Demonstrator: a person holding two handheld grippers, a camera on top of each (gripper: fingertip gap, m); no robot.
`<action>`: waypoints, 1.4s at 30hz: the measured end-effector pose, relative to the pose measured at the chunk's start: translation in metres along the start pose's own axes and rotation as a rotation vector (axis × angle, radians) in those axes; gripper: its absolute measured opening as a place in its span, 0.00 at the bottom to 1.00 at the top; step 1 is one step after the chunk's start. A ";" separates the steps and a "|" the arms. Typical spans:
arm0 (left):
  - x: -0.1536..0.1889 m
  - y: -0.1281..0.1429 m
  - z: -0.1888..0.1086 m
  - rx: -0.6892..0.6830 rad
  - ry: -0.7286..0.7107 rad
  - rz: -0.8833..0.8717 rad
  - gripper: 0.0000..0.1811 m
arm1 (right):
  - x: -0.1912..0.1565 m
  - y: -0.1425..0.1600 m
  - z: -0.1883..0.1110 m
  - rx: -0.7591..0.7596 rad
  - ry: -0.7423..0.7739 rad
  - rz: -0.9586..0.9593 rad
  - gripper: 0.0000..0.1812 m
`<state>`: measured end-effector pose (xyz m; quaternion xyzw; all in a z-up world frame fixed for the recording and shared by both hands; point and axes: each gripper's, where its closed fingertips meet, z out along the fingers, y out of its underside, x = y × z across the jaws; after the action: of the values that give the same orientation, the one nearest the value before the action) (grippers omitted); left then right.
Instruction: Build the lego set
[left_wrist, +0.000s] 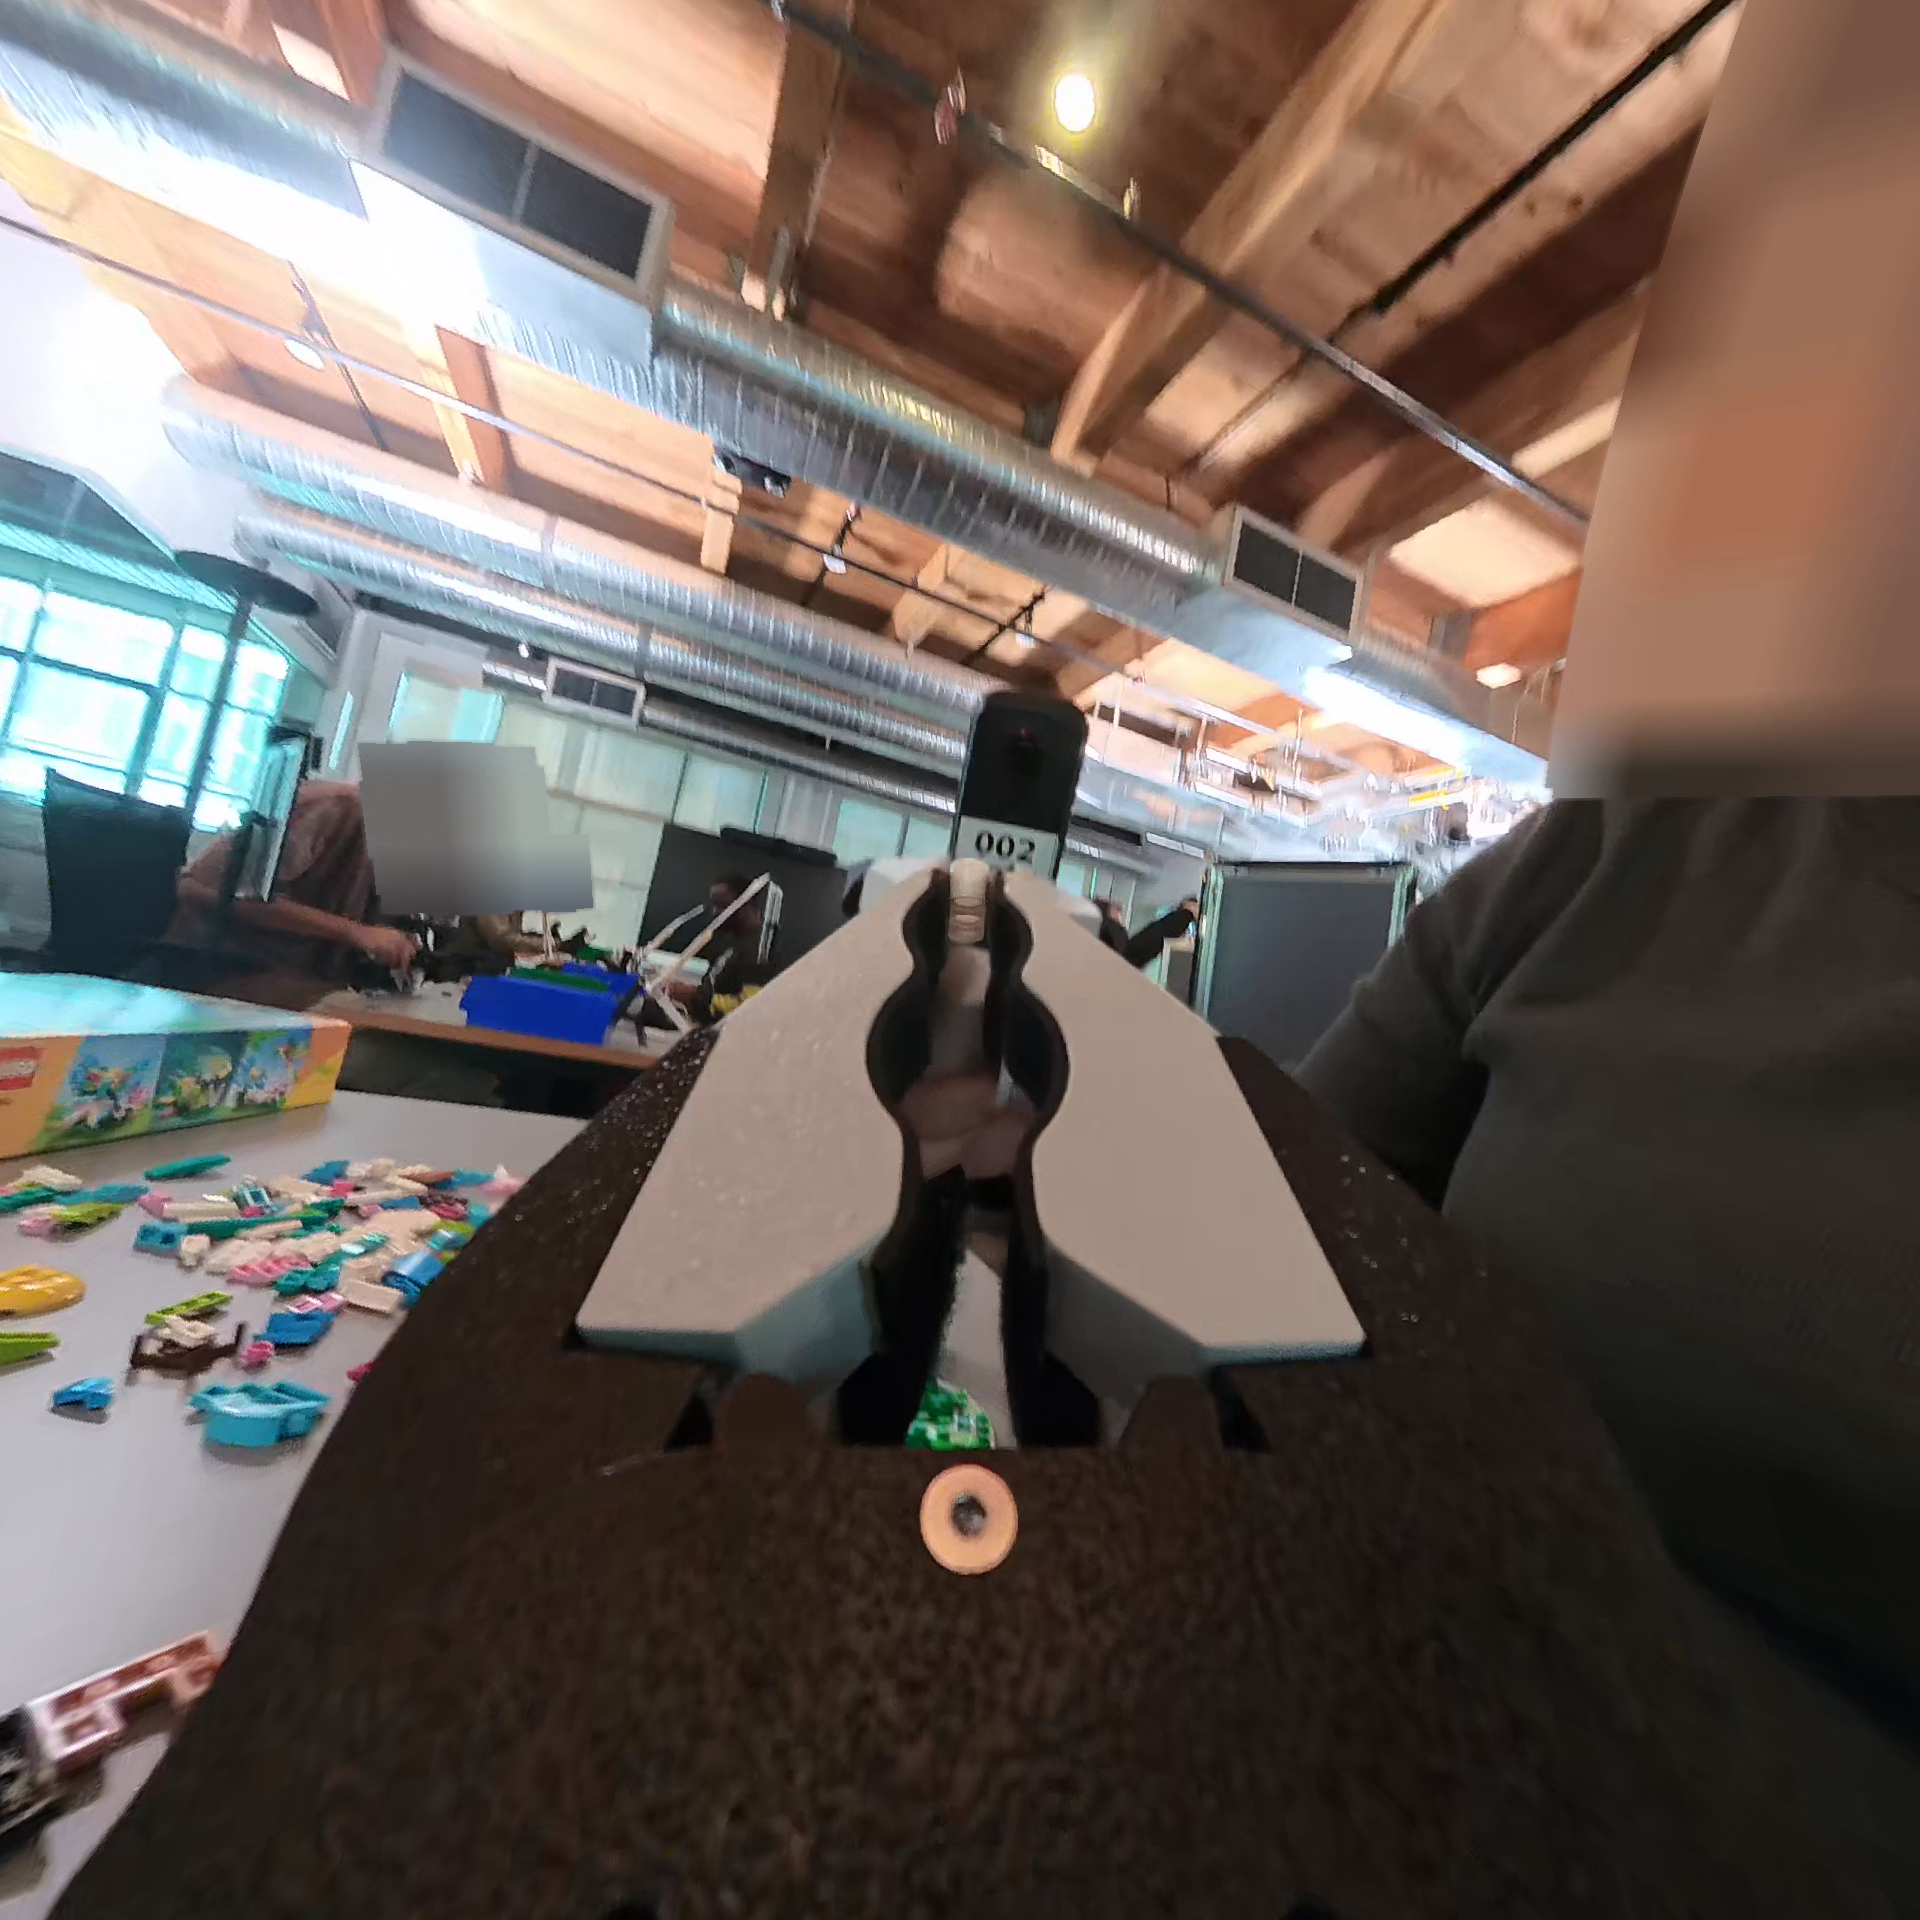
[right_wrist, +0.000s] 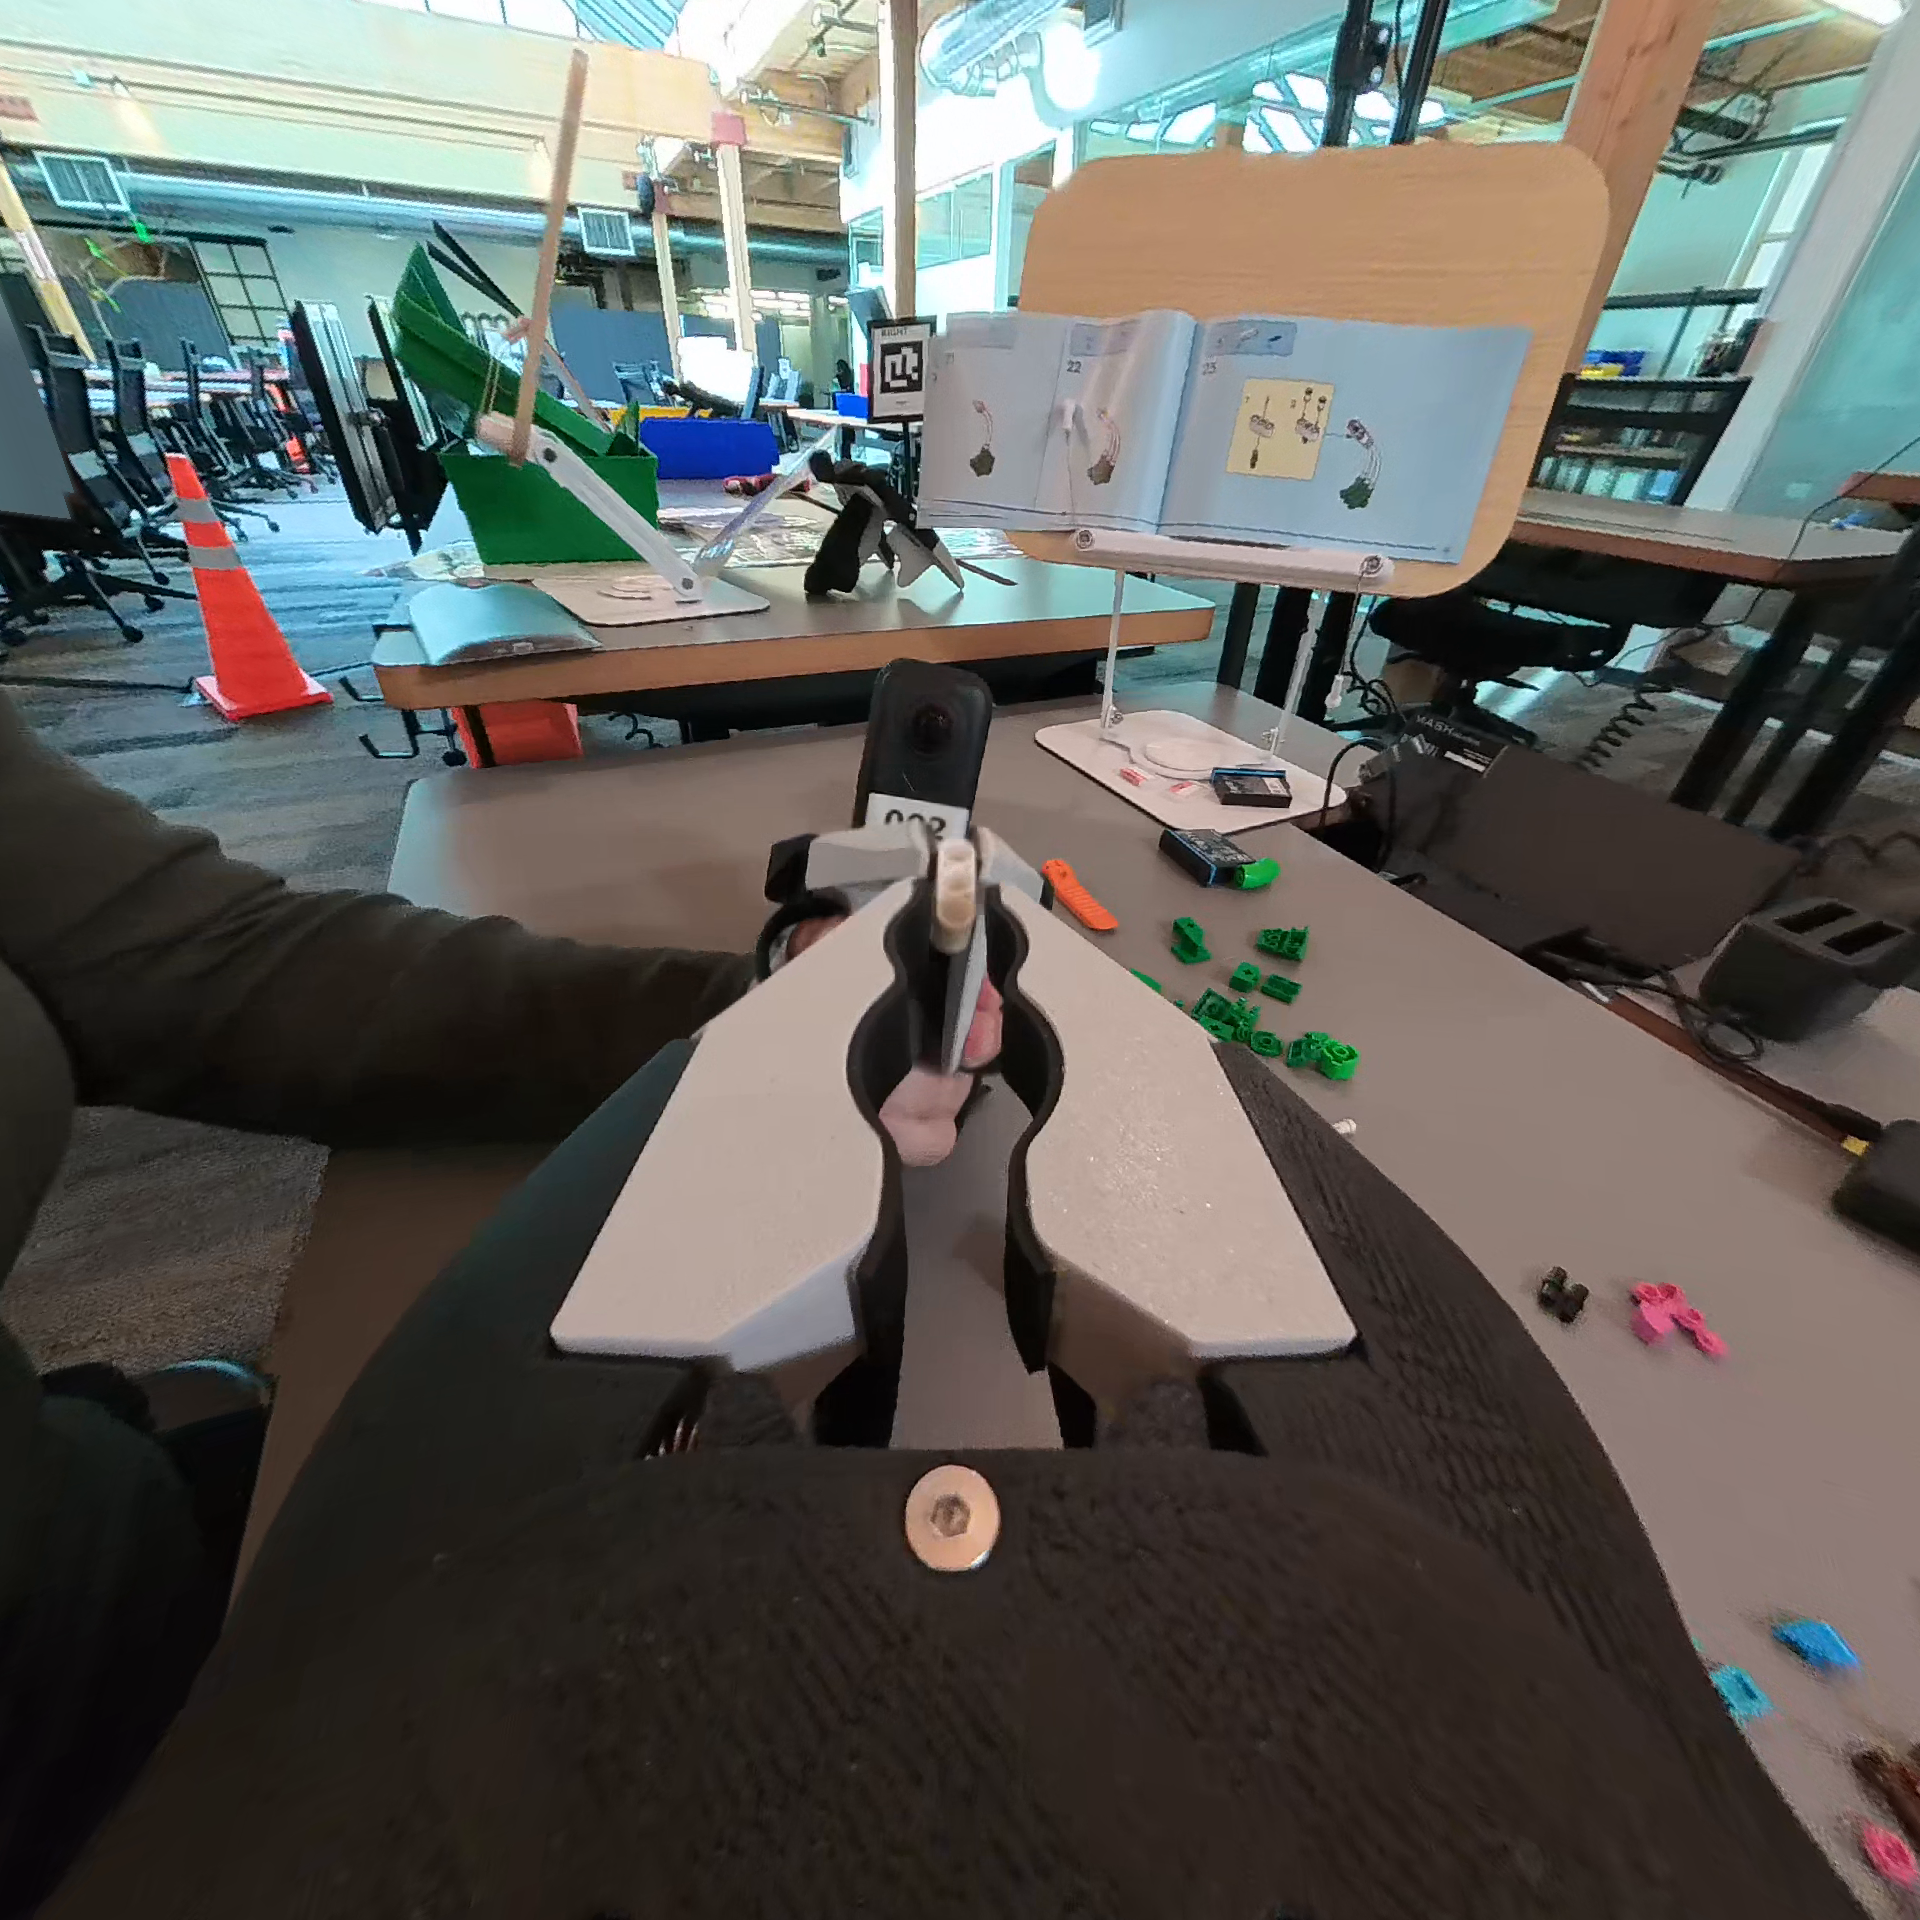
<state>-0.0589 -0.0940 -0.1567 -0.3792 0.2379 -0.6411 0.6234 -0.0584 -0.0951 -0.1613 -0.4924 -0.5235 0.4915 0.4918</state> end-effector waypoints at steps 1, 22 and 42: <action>0.001 0.004 0.003 -0.015 0.005 -0.002 0.02 | -0.001 -0.001 -0.002 0.002 -0.008 -0.001 0.03; 0.031 0.082 0.049 -0.633 -0.144 0.494 0.04 | -0.038 0.019 -0.076 -0.322 -0.130 -0.342 0.03; -0.019 0.097 0.007 -0.685 -0.448 0.815 0.02 | 0.126 0.064 0.043 -0.772 0.064 0.444 0.02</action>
<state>0.0057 -0.0846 -0.2315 -0.5636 0.4211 -0.1399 0.6968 -0.1038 0.0315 -0.2229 -0.7553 -0.5347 0.3384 0.1704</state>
